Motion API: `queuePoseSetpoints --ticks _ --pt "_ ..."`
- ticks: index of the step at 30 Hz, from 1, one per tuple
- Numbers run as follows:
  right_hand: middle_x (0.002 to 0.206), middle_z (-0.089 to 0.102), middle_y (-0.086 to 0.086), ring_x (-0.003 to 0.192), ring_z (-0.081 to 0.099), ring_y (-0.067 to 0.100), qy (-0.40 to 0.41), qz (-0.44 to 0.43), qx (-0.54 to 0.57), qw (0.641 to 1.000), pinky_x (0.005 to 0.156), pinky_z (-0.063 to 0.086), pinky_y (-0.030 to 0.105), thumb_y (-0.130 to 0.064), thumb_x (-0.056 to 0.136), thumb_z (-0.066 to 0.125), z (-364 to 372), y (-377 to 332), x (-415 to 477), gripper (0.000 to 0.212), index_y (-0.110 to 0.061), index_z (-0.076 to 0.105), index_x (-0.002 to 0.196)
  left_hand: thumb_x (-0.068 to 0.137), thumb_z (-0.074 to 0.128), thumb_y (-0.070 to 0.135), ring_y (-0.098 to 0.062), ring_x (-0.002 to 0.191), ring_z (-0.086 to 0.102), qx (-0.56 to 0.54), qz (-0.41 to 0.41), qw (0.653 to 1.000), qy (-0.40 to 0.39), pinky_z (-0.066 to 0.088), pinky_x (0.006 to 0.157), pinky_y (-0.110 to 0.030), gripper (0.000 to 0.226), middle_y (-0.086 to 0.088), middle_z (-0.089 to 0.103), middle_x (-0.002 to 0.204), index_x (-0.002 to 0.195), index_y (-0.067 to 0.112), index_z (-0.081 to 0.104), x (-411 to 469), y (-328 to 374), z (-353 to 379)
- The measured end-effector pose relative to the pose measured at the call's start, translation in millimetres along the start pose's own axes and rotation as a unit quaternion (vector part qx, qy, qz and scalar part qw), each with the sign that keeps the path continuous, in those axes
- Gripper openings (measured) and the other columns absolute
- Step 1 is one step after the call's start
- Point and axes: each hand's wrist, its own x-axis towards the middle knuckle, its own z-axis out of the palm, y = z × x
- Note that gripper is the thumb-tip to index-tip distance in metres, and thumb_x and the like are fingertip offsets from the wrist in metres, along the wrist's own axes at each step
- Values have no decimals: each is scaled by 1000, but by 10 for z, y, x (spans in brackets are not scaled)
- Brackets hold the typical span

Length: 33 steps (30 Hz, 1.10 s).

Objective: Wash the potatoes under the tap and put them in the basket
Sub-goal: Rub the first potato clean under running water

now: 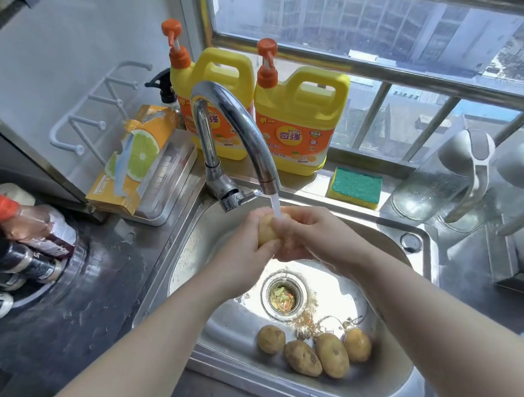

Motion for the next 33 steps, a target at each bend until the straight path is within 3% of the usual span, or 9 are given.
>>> queuePoseSetpoints --ticks 2,4,9,14,18,22,27,30,33 --pt "99 69 19 82 70 23 -32 34 52 998 80 62 31 -17 106 50 -38 -21 -11 28 -2 64 125 98 57 34 -18 110 61 -4 -10 1000 -11 51 96 -44 49 8 62 124 141 44 35 14 -5 -17" --pt "98 70 19 82 71 24 -45 46 51 997 81 62 32 -16 108 45 -59 -36 -18 30 1 62 125 99 56 34 -21 111 60 -3 -17 1000 -19 50 98 -46 52 4 62 127 145 41 33 18 -19 -41" --pt "82 71 15 73 70 24 53 -30 -144 988 80 62 45 -23 108 47 98 24 16 31 -1 67 100 88 53 50 -20 110 62 9 -20 1000 -18 52 95 -51 56 8 64 122 141 45 34 36 -38 -17" --pt "95 70 15 86 69 24 -47 28 -11 998 91 60 40 -16 106 50 -16 -4 -11 25 3 65 115 99 57 32 -16 113 59 2 -14 1000 -22 48 101 -44 50 7 61 125 144 36 36 66 -59 -57" --pt "91 72 15 78 71 21 29 6 1 1000 81 62 35 -21 105 54 60 2 5 22 -11 70 115 101 54 29 -12 109 58 3 11 1000 -23 49 94 -38 48 9 59 125 145 35 34 90 -35 -75" --pt "87 74 18 75 72 23 31 26 59 997 75 63 31 -21 109 44 38 -28 -52 31 -15 73 103 101 57 27 2 84 53 -21 28 999 -36 41 67 -22 45 17 56 106 140 36 37 86 -34 -79" --pt "73 69 1 63 61 15 127 -31 29 991 72 56 36 -30 97 68 182 18 -61 18 -17 79 100 89 73 35 -7 94 67 -105 34 994 13 52 72 -26 35 15 69 103 118 44 55 78 -30 0" --pt "56 59 -1 57 52 19 197 -2 62 978 68 47 39 -34 99 64 234 21 -27 36 -19 77 68 86 76 29 0 88 66 -72 59 995 43 54 75 -22 41 19 67 99 110 52 52 39 -61 58" --pt "49 56 -2 50 51 16 190 8 83 978 62 47 33 -34 105 53 235 -4 -12 40 -16 75 76 83 64 58 -15 80 64 -68 65 993 76 54 75 -37 36 15 65 95 113 54 45 40 -108 124"
